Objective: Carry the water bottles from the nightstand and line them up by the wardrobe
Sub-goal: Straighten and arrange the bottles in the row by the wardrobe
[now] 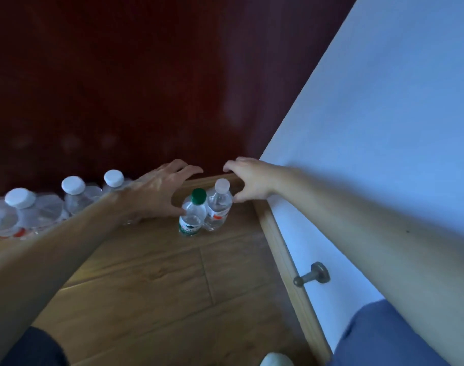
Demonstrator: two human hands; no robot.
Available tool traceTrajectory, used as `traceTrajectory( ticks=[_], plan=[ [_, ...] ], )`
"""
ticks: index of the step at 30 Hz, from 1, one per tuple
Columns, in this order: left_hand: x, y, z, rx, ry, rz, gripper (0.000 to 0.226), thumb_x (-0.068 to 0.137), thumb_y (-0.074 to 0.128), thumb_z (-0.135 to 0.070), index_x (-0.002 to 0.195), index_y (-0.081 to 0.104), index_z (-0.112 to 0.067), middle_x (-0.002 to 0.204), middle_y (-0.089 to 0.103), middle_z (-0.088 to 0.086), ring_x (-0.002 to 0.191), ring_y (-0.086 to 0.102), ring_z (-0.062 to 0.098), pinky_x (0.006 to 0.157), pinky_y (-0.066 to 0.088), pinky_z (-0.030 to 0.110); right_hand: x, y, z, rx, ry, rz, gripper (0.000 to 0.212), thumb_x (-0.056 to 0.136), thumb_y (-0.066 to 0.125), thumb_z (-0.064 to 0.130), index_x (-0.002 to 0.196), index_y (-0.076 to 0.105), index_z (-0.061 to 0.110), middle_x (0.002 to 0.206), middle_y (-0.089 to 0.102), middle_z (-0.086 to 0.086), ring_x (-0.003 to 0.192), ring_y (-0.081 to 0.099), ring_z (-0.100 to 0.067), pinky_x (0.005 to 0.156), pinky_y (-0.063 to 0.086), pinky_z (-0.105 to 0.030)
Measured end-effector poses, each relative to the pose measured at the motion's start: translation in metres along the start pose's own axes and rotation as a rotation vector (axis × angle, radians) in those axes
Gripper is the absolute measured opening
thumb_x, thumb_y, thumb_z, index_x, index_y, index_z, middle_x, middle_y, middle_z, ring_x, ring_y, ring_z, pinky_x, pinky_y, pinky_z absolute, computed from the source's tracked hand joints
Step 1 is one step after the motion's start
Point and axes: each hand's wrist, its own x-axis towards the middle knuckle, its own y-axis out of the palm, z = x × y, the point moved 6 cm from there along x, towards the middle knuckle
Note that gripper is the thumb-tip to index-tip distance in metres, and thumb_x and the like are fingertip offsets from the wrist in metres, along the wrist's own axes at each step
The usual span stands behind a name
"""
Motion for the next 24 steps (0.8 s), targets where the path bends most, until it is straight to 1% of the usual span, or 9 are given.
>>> traceTrajectory(
  ticks=[2, 4, 8, 11, 13, 16, 19, 22, 24],
  plan=[
    [0.005, -0.001, -0.004, 0.024, -0.052, 0.045, 0.100, 0.071, 0.081, -0.048, 0.149, 0.019, -0.038, 0.143, 0.032, -0.003, 0.124, 0.046, 0.018, 0.101, 0.044, 0.035, 0.015, -0.001, -0.004, 0.010, -0.024, 0.025, 0.094, 0.080, 0.069, 0.062, 0.151, 0.030, 0.014, 0.149, 0.039, -0.009, 0.137, 0.041, -0.028, 0.110, 0.040, -0.042],
    [0.004, -0.001, -0.010, 0.003, -0.109, 0.048, 0.103, 0.068, 0.081, -0.051, 0.148, 0.018, -0.039, 0.143, 0.032, -0.003, 0.123, 0.047, 0.018, 0.100, 0.045, 0.035, 0.026, -0.003, -0.003, 0.050, -0.045, 0.032, 0.099, 0.080, 0.059, 0.074, 0.154, 0.027, 0.017, 0.155, 0.034, -0.008, 0.143, 0.035, -0.029, 0.113, 0.037, -0.044],
    [-0.006, -0.002, -0.033, -0.135, -0.176, 0.021, 0.093, 0.069, 0.078, -0.048, 0.144, 0.024, -0.039, 0.134, 0.042, 0.001, 0.113, 0.055, 0.021, 0.095, 0.049, 0.037, 0.033, -0.009, 0.004, 0.116, -0.133, -0.001, 0.094, 0.080, 0.061, 0.071, 0.153, 0.029, 0.020, 0.152, 0.037, -0.007, 0.140, 0.035, -0.030, 0.110, 0.038, -0.045],
    [0.005, -0.017, -0.045, -0.076, -0.284, 0.053, 0.092, 0.071, 0.080, -0.043, 0.145, 0.028, -0.031, 0.129, 0.046, 0.006, 0.110, 0.057, 0.027, 0.090, 0.051, 0.039, 0.030, -0.009, 0.006, 0.140, -0.176, 0.009, 0.092, 0.080, 0.066, 0.067, 0.150, 0.032, 0.020, 0.146, 0.042, -0.007, 0.137, 0.039, -0.030, 0.108, 0.041, -0.047],
    [0.017, -0.034, -0.053, -0.007, -0.326, 0.072, 0.085, 0.075, 0.079, -0.041, 0.144, 0.033, -0.026, 0.128, 0.047, 0.006, 0.112, 0.055, 0.026, 0.090, 0.051, 0.041, 0.027, -0.009, 0.005, 0.140, -0.183, -0.001, 0.088, 0.079, 0.068, 0.063, 0.148, 0.035, 0.020, 0.142, 0.045, -0.006, 0.134, 0.043, -0.029, 0.105, 0.044, -0.046],
    [0.024, -0.046, -0.058, 0.024, -0.330, 0.042, 0.075, 0.078, 0.077, -0.038, 0.141, 0.040, -0.025, 0.128, 0.048, 0.002, 0.111, 0.054, 0.021, 0.085, 0.050, 0.034, 0.026, -0.005, 0.000, 0.090, -0.200, 0.021, 0.086, 0.079, 0.069, 0.061, 0.148, 0.037, 0.021, 0.141, 0.046, -0.005, 0.133, 0.045, -0.029, 0.103, 0.045, -0.045],
    [0.024, -0.043, -0.046, -0.059, -0.347, 0.053, 0.070, 0.075, 0.080, -0.039, 0.136, 0.046, -0.028, 0.120, 0.051, -0.002, 0.103, 0.053, 0.015, 0.081, 0.045, 0.027, 0.033, 0.001, -0.005, 0.087, -0.219, 0.055, 0.070, 0.079, 0.071, 0.058, 0.135, 0.049, 0.024, 0.129, 0.052, -0.002, 0.120, 0.053, -0.026, 0.094, 0.050, -0.041],
    [0.027, -0.035, -0.029, -0.103, -0.342, 0.084, 0.059, 0.073, 0.082, -0.043, 0.124, 0.055, -0.031, 0.109, 0.056, -0.008, 0.098, 0.057, 0.013, 0.080, 0.048, 0.028, 0.044, 0.002, -0.006, 0.133, -0.211, 0.085, 0.076, 0.079, 0.073, 0.056, 0.141, 0.046, 0.023, 0.134, 0.054, -0.004, 0.115, 0.057, -0.025, 0.093, 0.052, -0.041],
    [0.027, -0.031, -0.023, -0.082, -0.332, 0.119, 0.048, 0.072, 0.081, -0.045, 0.113, 0.058, -0.038, 0.101, 0.057, -0.013, 0.093, 0.059, 0.010, 0.079, 0.053, 0.032, 0.050, 0.002, -0.006, 0.098, -0.215, 0.088, 0.079, 0.076, 0.074, 0.059, 0.141, 0.046, 0.024, 0.132, 0.056, -0.003, 0.110, 0.058, -0.024, 0.090, 0.053, -0.041]
  ],
)
